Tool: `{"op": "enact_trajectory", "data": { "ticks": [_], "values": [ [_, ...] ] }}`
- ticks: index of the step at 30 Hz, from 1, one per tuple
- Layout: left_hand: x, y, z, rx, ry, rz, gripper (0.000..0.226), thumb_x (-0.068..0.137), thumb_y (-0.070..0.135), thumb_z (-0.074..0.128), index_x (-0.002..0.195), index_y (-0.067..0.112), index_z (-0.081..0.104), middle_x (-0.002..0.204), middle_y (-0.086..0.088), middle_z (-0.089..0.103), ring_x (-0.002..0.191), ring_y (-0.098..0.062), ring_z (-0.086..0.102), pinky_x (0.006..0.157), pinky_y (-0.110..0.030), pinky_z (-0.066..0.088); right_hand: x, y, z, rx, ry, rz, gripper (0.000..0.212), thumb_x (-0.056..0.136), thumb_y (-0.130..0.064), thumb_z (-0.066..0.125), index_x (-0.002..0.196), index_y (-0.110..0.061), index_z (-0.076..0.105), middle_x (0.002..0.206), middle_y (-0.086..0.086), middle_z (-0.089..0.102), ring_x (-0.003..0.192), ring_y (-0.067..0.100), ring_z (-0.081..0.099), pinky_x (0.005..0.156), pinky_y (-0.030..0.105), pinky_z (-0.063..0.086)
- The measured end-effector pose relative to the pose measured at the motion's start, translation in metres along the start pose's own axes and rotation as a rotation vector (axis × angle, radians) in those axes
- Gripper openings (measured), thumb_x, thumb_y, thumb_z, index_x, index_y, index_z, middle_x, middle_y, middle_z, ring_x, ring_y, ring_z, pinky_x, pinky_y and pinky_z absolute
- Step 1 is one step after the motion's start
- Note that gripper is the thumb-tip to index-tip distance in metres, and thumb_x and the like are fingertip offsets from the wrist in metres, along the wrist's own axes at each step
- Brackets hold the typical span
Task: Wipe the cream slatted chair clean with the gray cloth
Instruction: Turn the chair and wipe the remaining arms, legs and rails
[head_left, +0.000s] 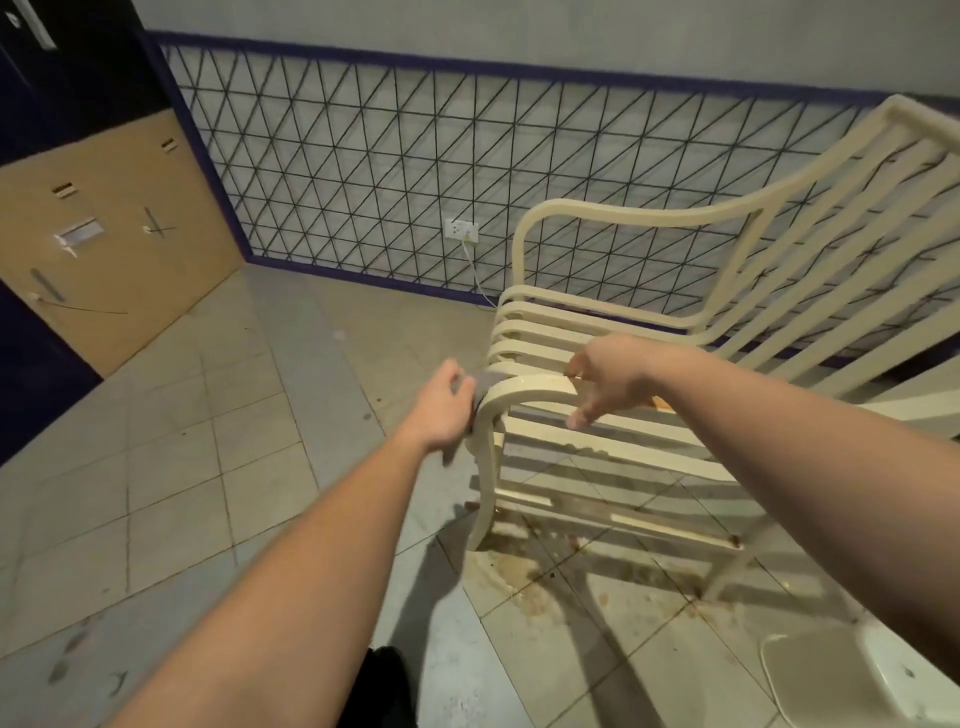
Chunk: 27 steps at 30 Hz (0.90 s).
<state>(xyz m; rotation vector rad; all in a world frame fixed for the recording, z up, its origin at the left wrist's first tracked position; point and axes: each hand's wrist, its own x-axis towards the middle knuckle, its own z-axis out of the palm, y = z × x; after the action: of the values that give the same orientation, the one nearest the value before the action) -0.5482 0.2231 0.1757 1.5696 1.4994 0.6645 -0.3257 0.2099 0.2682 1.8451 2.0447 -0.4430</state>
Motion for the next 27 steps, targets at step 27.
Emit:
{"op": "enact_trajectory", "data": {
  "ticks": [27],
  "values": [
    [-0.016,0.046,0.039,0.317,-0.150,0.555,0.010,0.106,0.031,0.042,0.103,0.028,0.050,0.090,0.007,0.061,0.084,-0.018,0.058,0.073,-0.039,0.046,-0.077,0.125,0.040,-0.002,0.015,0.199,0.052,0.074,-0.049,0.081,0.116,-0.022,0.064,0.110,0.001,0.066,0.101,0.024,0.059,0.089,0.040,0.052]
  ]
}}
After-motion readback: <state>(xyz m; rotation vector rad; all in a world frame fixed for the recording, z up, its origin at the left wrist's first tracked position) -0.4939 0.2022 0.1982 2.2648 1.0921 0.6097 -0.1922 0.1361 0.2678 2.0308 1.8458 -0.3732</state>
